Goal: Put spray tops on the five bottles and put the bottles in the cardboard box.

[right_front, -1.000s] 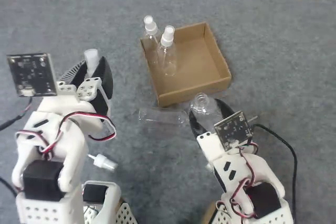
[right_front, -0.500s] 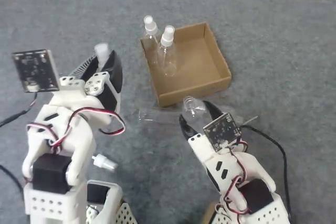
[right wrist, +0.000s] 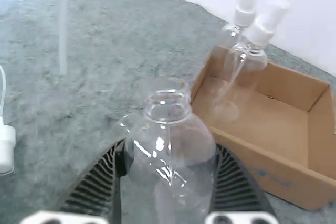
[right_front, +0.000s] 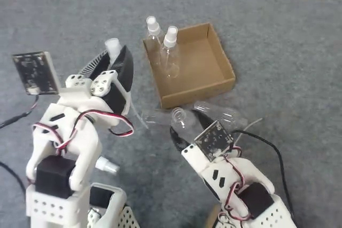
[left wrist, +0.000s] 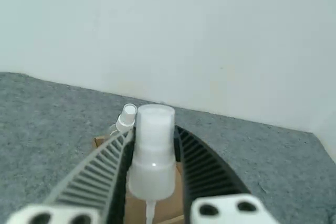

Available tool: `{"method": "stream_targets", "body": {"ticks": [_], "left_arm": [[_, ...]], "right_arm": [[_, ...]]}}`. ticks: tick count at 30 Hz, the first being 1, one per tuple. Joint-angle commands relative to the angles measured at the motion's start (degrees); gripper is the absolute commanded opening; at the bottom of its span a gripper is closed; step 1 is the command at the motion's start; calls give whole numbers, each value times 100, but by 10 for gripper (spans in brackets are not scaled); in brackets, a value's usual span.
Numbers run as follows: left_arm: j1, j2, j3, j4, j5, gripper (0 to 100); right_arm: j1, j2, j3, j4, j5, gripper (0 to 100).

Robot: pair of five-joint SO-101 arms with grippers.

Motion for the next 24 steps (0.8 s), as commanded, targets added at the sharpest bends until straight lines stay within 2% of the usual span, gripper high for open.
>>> {"method": "stream_targets", "body": {"ticks": [1, 13, 17, 24], "left_arm": [[9, -114, -40, 18, 105, 12], [18, -123, -66, 18, 299, 12], [18, -123, -66, 18, 299, 12], [158, -211, -84, 114, 290, 12]], "right_arm": [[-286, -66, 185, -347, -9, 62], [-391, -66, 422, -646, 0, 62], [-681, -66, 492, -637, 9, 62], [-822, -66, 615, -646, 325, 62]]}}
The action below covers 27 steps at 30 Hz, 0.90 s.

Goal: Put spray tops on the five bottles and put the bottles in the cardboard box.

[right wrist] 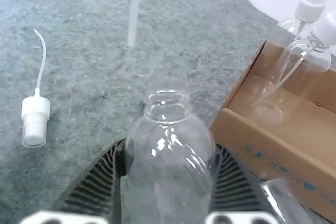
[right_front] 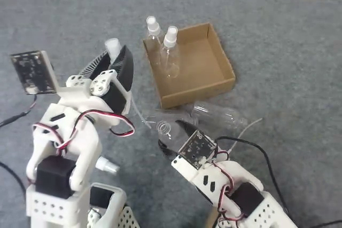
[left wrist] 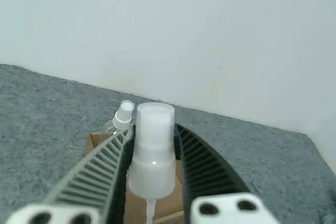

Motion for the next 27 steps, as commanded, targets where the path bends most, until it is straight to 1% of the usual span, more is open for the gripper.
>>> {"method": "stream_targets", "body": {"ticks": [1, 4, 8, 12, 21, 27], "left_arm": [[211, -316, -48, 141, 70, 12], [352, -791, 119, 88, 44, 12], [369, -1327, 690, -360, -176, 12], [369, -1697, 1191, -730, -185, 12], [360, -2136, 1490, -756, -202, 12], [360, -2470, 1798, -791, -422, 12]], "right_arm": [[-57, -66, -97, -127, 149, 62], [-57, -66, -79, -127, 149, 62], [-84, -66, -79, -127, 141, 62], [-330, -66, -79, -110, 141, 62], [-365, -66, -70, -110, 141, 62], [-374, -66, -70, -119, 141, 61]]}}
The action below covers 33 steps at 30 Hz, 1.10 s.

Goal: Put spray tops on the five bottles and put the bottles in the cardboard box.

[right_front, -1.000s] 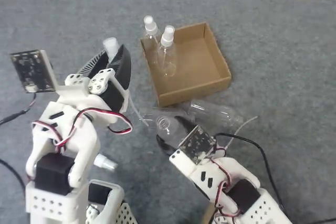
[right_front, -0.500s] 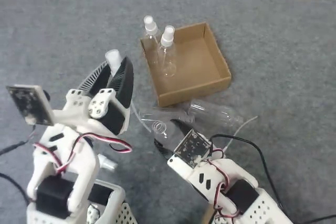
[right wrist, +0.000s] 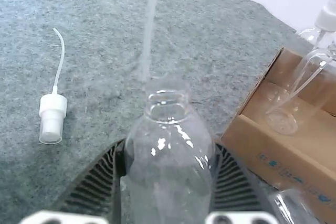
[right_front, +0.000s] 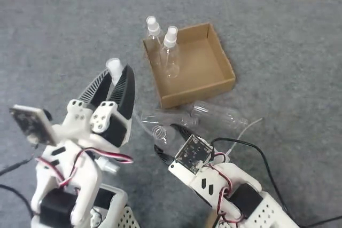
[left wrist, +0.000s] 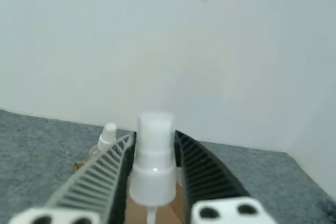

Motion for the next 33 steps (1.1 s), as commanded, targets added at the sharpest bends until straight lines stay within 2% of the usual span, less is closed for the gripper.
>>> {"method": "stream_targets", "body": {"ticks": [1, 7, 12, 20, 33], "left_arm": [[18, -290, 145, -308, -132, 12], [18, -589, 514, -747, -141, 12], [35, -844, 523, -756, -141, 12], [589, -1125, 884, -721, -519, 12], [615, -1398, 1305, -686, -554, 12]], "right_arm": [[-66, -66, -70, -127, 88, 61], [-66, -66, -70, -127, 88, 61], [-66, -66, -70, -127, 97, 61], [-66, -66, -70, -127, 88, 61], [-66, -66, -70, -127, 79, 61]]}}
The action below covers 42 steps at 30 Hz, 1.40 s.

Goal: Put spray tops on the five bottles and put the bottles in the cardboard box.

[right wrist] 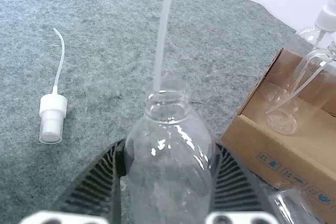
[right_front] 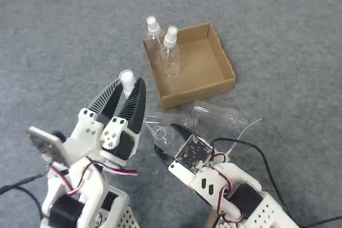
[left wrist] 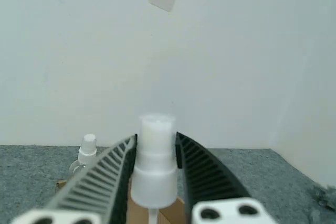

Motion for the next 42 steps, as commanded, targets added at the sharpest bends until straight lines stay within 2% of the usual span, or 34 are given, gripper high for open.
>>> {"method": "stream_targets", "body": {"ticks": [1, 15, 27, 33, 42], "left_arm": [[26, -149, 66, -123, -79, 13], [774, -457, 629, -114, -360, 13], [756, -448, 655, 88, -369, 15], [774, -457, 787, 141, -563, 14], [774, -457, 892, 149, -563, 15]], "right_arm": [[-66, -66, -70, -127, 79, 61], [-48, -66, -70, -127, 79, 61], [-22, -75, -114, -84, 88, 61], [330, -75, -123, -127, 79, 61], [347, -75, -123, -127, 79, 61]]}}
